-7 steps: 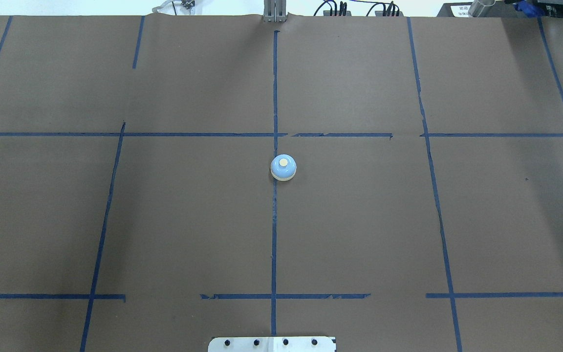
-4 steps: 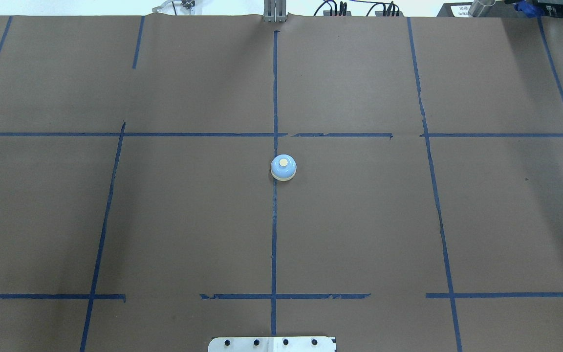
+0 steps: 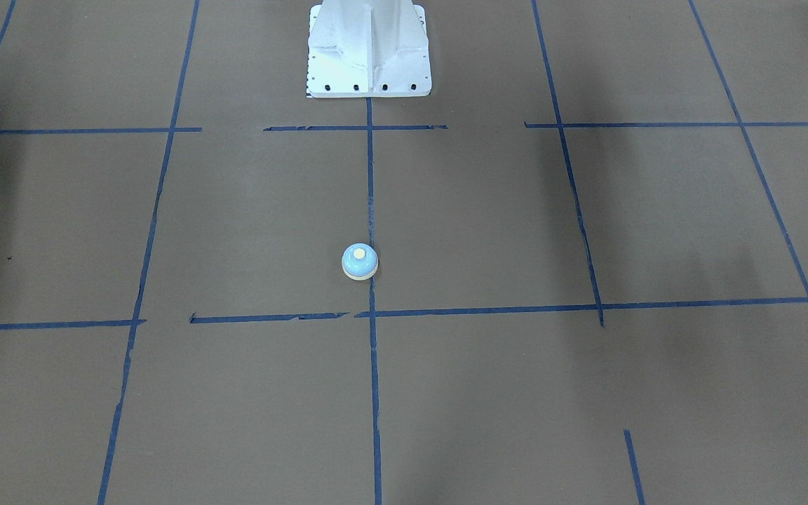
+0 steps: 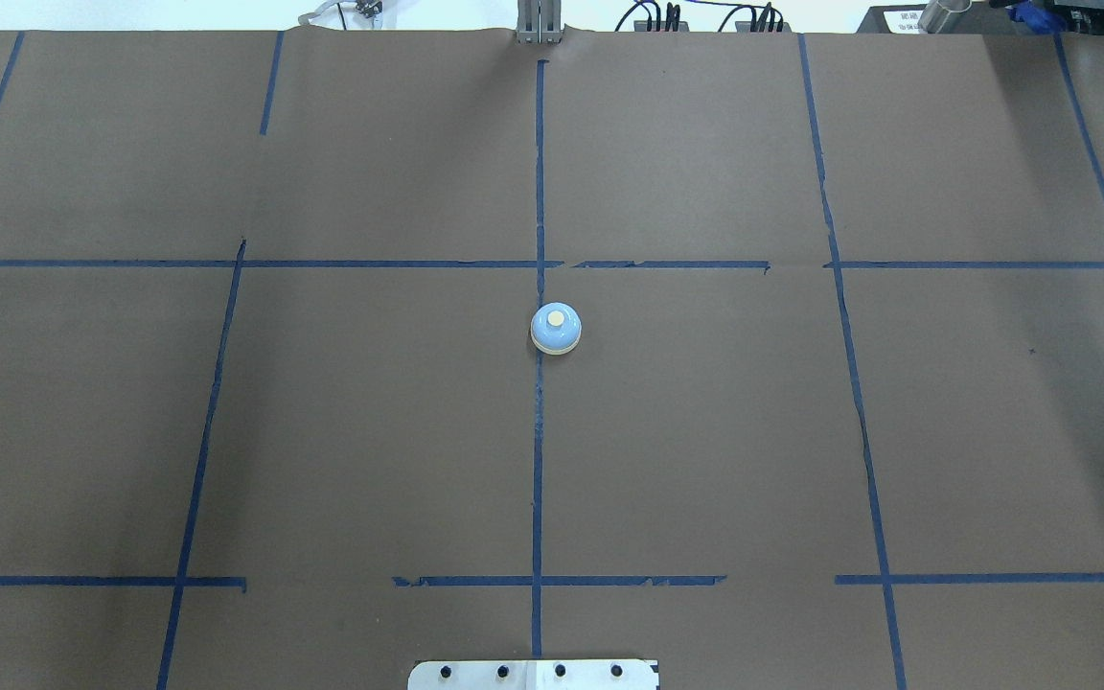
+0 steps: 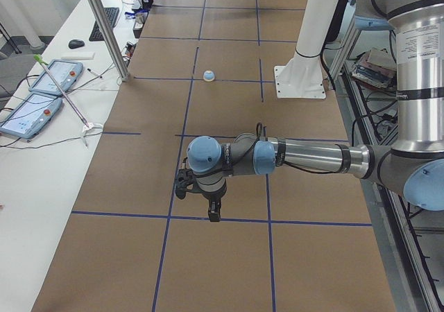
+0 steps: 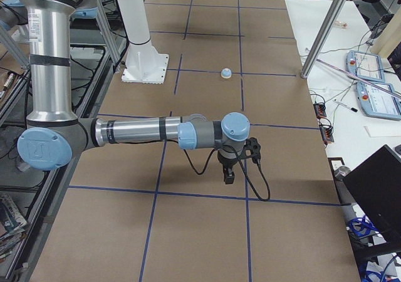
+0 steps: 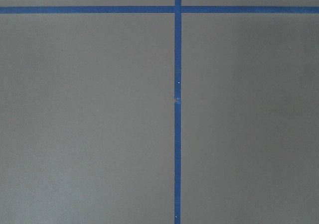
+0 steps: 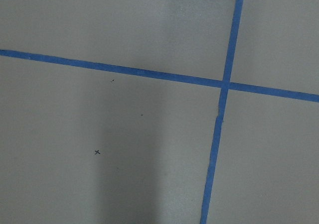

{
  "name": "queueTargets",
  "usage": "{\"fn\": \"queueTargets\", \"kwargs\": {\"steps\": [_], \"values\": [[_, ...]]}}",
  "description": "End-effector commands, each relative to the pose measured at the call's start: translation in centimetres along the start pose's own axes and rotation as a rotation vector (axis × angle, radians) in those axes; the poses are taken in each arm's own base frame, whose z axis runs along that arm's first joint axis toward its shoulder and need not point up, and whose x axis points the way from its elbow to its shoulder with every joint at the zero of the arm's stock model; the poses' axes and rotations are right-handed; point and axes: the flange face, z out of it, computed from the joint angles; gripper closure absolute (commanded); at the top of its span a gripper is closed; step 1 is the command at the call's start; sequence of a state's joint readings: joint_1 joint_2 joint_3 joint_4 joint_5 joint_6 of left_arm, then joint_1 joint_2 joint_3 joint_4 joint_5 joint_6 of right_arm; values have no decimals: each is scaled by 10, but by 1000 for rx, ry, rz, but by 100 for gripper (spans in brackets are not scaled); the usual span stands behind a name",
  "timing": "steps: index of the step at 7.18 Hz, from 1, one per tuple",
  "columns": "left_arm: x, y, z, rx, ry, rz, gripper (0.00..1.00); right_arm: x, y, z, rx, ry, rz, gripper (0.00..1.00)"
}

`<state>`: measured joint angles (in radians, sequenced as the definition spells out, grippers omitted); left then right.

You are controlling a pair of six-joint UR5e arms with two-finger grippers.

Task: Place and press bell with both arms

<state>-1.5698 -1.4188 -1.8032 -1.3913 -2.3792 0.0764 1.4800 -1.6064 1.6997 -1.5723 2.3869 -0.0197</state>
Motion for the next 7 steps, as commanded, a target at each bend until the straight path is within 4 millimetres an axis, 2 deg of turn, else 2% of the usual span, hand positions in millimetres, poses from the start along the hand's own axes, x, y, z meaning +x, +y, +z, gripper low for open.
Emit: {"fn": "queueTargets", "kwargs": {"steps": [1,6,7], "values": [[-1,1,1,-3,-1,-2,0,-4,-1,3,-5,-2,-6,0],[8,-11,-7,15,-1,22,0,-8,-5,4,-6,-6,-14,0],[15,-15,-15,30,4,35,0,-8,-5,4,-6,-6,-14,0]]}}
